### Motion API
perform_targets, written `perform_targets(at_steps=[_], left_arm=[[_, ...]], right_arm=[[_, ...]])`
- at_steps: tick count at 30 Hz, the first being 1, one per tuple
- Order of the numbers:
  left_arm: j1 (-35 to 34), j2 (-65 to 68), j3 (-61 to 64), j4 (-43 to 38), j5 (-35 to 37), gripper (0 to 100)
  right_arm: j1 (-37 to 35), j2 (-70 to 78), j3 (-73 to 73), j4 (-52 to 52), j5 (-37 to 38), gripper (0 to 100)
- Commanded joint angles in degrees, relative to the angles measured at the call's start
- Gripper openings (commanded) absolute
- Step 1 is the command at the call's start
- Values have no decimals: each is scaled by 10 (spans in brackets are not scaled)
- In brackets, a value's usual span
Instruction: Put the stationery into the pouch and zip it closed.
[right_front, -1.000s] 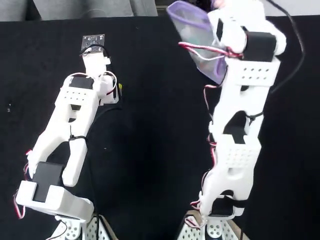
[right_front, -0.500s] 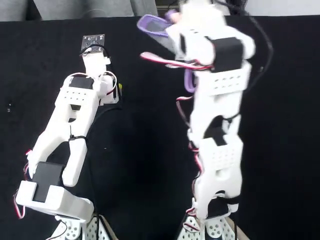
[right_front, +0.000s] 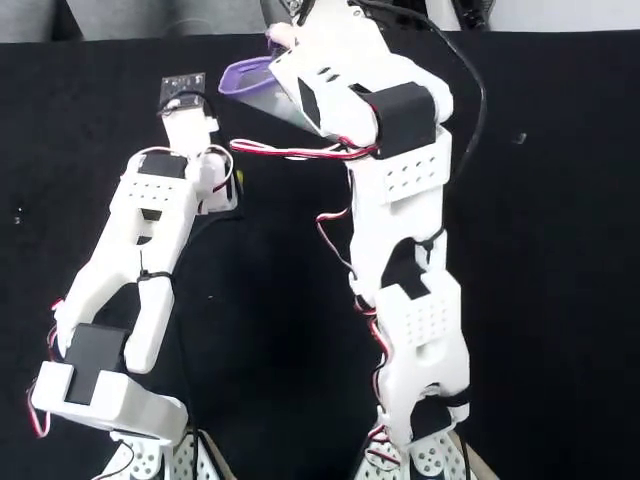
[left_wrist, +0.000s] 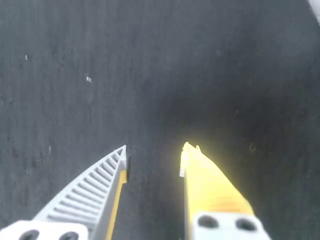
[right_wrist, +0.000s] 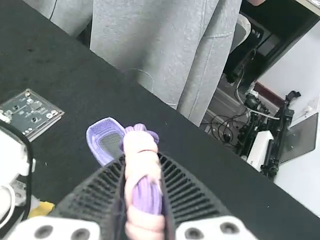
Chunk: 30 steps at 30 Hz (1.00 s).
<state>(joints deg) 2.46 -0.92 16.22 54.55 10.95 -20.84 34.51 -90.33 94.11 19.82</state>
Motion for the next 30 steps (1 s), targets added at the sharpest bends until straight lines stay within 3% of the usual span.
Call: perform_targets(at_steps=[1, 6, 15, 23, 30], left_arm=[[19, -51, -22, 23, 8, 182], [48, -125, 34, 5, 8, 182], [51, -200, 216, -204, 4, 182], [51, -203, 223, -213, 4, 182], [51, -203, 222, -213, 4, 182]], right_arm=[[24, 0, -10, 2, -7, 11], [58, -1, -14, 27, -7, 11], [218, 28, 30, -25, -6, 11], [360, 104, 38, -35, 2, 11], [455, 127, 38, -22, 86, 11]])
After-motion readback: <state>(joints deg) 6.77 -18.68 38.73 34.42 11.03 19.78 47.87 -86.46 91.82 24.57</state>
